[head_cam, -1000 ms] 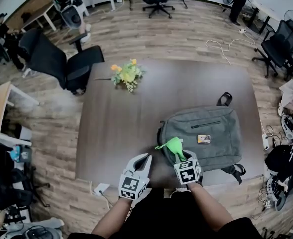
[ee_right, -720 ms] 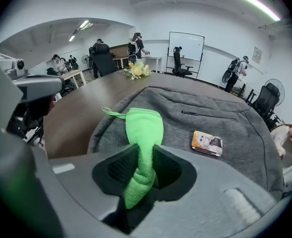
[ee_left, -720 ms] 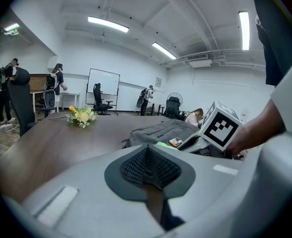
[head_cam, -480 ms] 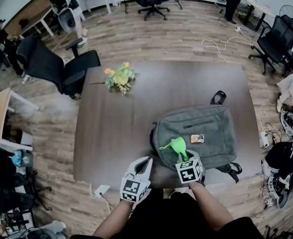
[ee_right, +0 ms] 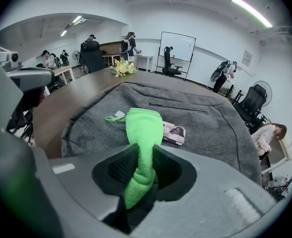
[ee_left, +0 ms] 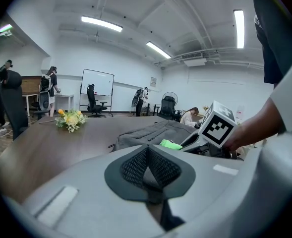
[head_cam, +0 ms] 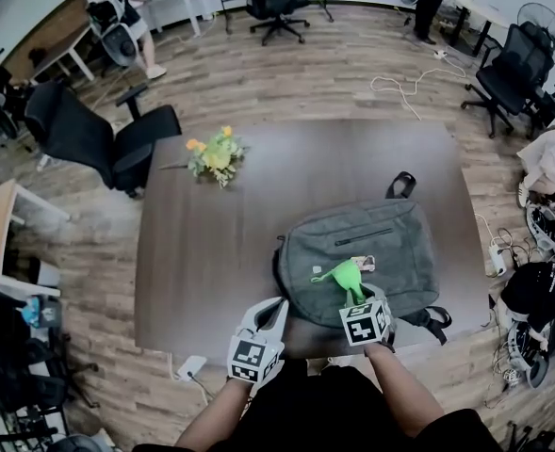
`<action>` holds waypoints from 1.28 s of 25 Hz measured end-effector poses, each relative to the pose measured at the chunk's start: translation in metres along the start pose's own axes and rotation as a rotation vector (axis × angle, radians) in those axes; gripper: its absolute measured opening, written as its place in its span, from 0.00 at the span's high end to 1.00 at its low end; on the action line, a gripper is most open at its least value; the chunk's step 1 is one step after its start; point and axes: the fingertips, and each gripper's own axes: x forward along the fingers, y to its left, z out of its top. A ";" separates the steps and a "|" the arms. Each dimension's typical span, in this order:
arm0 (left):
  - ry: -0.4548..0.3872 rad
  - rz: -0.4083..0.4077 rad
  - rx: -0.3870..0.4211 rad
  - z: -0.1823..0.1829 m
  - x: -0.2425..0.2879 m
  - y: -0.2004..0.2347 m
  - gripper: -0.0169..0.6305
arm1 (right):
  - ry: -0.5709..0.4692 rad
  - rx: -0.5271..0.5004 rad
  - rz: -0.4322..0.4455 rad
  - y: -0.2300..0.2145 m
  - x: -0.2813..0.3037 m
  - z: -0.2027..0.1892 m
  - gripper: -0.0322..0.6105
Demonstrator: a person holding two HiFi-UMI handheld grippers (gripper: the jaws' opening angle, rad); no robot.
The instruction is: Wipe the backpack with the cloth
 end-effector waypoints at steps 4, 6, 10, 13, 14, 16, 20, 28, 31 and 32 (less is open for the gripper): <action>-0.015 -0.012 0.011 0.005 0.004 -0.004 0.95 | 0.007 0.007 -0.025 -0.015 -0.002 -0.004 0.80; -0.016 -0.017 0.017 0.007 0.006 -0.007 0.95 | 0.012 0.011 -0.037 -0.023 -0.004 -0.007 0.80; 0.005 -0.026 0.030 0.006 0.012 -0.013 0.95 | 0.016 0.001 -0.062 -0.041 -0.006 -0.014 0.80; 0.002 -0.033 0.044 0.013 0.012 -0.014 0.95 | 0.017 0.014 -0.072 -0.049 -0.008 -0.015 0.80; 0.004 -0.035 0.047 0.014 0.013 -0.014 0.95 | 0.018 0.022 -0.078 -0.052 -0.009 -0.015 0.80; -0.007 -0.034 0.046 0.013 0.015 -0.013 0.95 | 0.020 0.026 -0.099 -0.060 -0.011 -0.017 0.80; -0.034 -0.029 0.039 0.020 0.018 -0.014 0.95 | 0.019 0.044 -0.150 -0.085 -0.015 -0.022 0.80; -0.019 -0.045 0.038 0.021 0.018 -0.023 0.95 | 0.019 0.069 -0.247 -0.132 -0.032 -0.029 0.80; -0.011 -0.043 0.031 0.019 0.016 -0.023 0.95 | 0.015 0.080 -0.282 -0.147 -0.042 -0.032 0.80; -0.010 -0.045 0.032 0.018 0.016 -0.025 0.95 | 0.014 0.088 -0.293 -0.152 -0.046 -0.033 0.80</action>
